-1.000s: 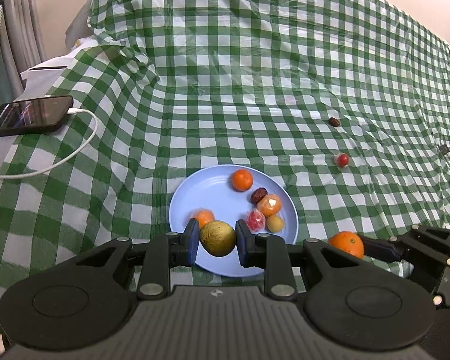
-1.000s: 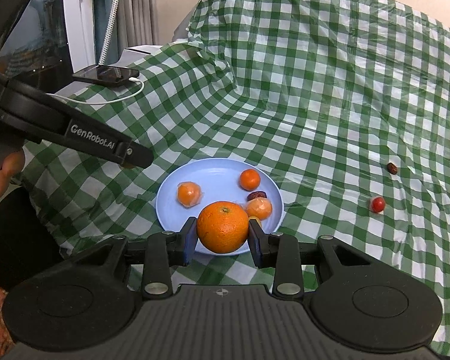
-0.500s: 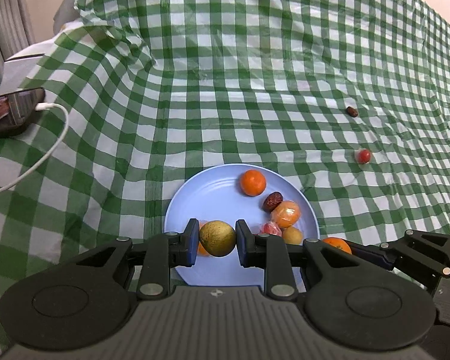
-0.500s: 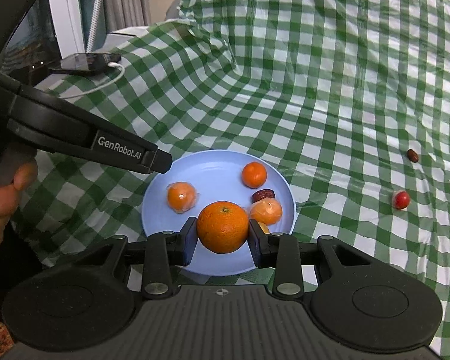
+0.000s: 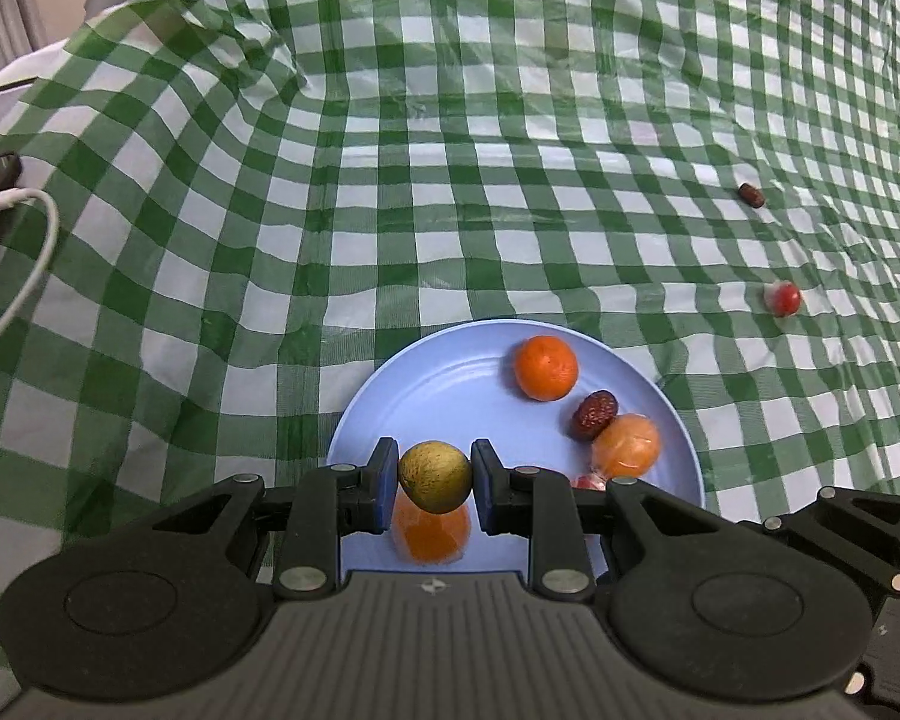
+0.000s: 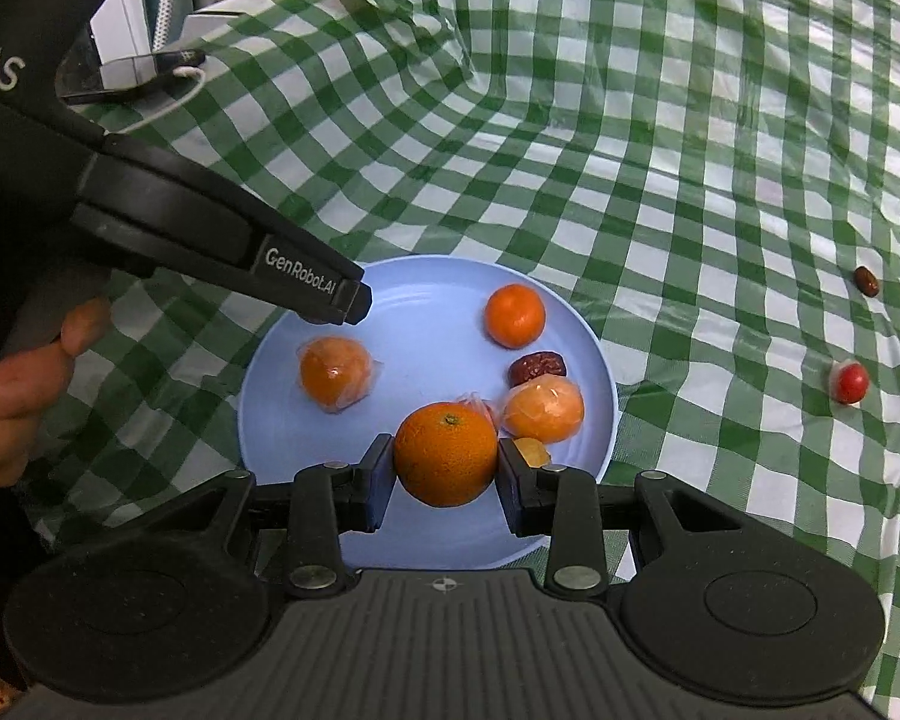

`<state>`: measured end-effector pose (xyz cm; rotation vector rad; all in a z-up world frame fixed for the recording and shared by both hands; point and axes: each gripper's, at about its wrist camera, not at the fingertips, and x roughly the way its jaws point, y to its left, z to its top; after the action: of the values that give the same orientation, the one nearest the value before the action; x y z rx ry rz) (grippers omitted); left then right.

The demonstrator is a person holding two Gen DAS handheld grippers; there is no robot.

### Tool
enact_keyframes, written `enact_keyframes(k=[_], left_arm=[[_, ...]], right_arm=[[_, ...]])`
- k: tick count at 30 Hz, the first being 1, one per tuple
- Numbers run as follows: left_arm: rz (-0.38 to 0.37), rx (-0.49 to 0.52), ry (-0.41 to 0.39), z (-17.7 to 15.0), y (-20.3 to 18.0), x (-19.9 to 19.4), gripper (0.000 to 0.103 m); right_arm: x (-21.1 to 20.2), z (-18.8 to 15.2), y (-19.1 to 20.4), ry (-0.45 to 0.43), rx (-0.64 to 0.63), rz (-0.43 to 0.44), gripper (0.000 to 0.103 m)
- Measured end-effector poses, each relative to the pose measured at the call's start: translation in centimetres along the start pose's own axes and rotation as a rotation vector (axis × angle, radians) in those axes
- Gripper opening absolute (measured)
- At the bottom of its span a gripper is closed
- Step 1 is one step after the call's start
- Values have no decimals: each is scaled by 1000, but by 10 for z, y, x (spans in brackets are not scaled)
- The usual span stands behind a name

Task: Organize fruits
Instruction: 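Lower the held fruits in both tools over the plate, then open the left tool to drop the yellow-green fruit while the right tool releases the orange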

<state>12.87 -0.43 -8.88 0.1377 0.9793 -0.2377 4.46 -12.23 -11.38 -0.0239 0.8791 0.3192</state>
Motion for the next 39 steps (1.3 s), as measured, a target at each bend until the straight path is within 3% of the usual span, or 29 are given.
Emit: enact_keyframes(k=[2, 4, 6, 9, 13, 21, 27, 32, 39], left_arm=[[-17, -5, 4, 2, 1, 4, 39], [-26, -19, -15, 3, 3, 0, 91], [-4, -42, -73, 3, 4, -11, 103], [-1, -6, -101, 2, 2, -29, 103], [26, 10, -102, -10, 1, -55, 103], [52, -96, -30, -50, 12, -102, 103], [98, -135, -17, -72, 14, -129, 103], [112, -112, -32, -85, 2, -152, 103], [134, -71, -66, -93, -14, -171, 103]], right_arm=[[5, 2, -2, 8, 5, 14, 38], [7, 5, -3, 11, 9, 15, 51], [3, 9, -3, -4, 5, 8, 70], [-8, 11, -4, -14, -11, -9, 83], [-31, 4, -6, 4, 15, -22, 88], [-89, -21, 13, -37, 24, -54, 100], [-121, -30, 25, -112, 23, -84, 100], [-152, -35, 27, -190, 37, -77, 100], [-171, -46, 33, -231, 35, -78, 101]])
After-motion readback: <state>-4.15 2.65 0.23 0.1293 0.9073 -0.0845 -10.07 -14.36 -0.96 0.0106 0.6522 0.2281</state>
